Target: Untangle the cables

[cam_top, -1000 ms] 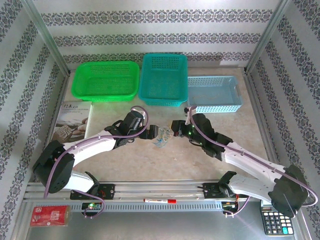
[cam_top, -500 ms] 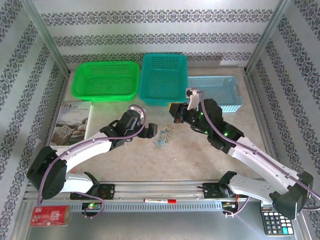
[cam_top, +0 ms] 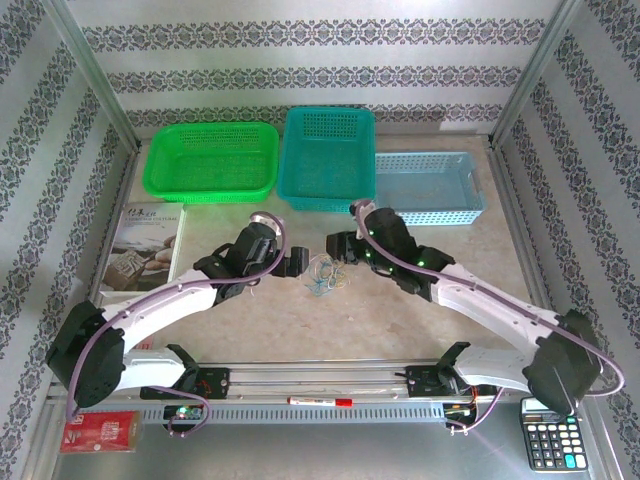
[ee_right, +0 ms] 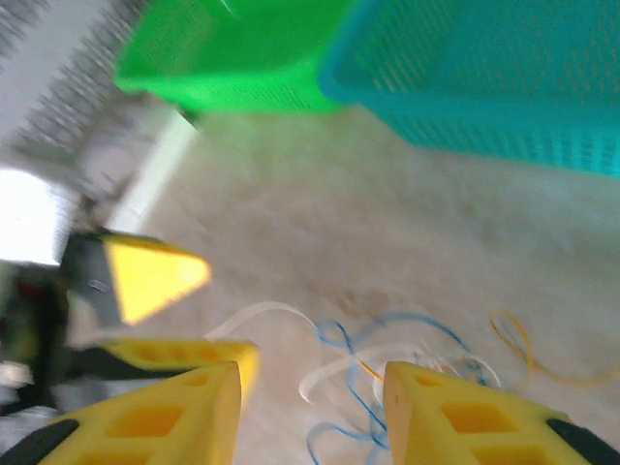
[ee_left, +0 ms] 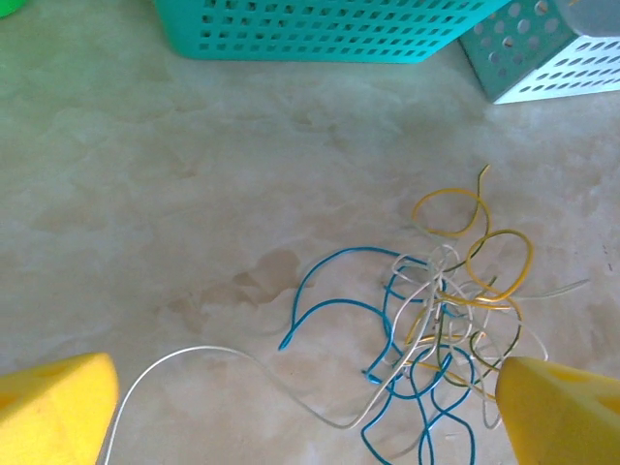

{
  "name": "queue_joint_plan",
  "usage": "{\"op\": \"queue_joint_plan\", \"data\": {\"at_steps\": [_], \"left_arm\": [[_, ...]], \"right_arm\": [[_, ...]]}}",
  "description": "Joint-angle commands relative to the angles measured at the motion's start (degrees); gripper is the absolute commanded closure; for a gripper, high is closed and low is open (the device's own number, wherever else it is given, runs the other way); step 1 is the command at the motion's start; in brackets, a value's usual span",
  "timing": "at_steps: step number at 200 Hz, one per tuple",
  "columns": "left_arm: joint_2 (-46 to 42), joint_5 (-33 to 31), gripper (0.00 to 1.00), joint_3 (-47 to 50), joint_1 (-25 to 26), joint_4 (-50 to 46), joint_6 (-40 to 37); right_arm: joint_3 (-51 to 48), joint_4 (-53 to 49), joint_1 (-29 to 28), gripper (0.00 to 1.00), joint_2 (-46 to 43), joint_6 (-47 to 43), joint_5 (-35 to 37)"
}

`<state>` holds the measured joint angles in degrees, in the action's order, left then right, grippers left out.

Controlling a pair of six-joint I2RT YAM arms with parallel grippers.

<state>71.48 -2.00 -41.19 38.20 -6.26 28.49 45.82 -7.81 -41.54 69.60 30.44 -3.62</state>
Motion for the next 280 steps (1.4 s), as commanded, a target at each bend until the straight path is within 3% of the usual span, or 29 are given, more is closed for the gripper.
{"op": "queue_joint_plan", "data": {"at_steps": [1,51,116,280], "left_arm": [[-1.7,-1.8,0.0,1.4,-0.7,-1.4,1.8],[-3.5,-1.2,0.0,2.8,-2.4,-0.3,3.7],[-4.4,-0.7,0.0,2.9,-3.0,-0.5,4.2],[-5.3,-0.1,0.0,4.2,-3.6,0.3,4.7]], "right_arm": [[-1.1,-1.7,-1.2,0.47,1.3,-4.0,2.8],[-0.6,-5.8,-3.2,0.4,6.8,-12.2,8.0],[2.1,-5.4,-3.1,0.38,14.8,-15.5,10.9],[9.3,-1.6,3.7,0.4,21.6,-13.1,5.4]]}}
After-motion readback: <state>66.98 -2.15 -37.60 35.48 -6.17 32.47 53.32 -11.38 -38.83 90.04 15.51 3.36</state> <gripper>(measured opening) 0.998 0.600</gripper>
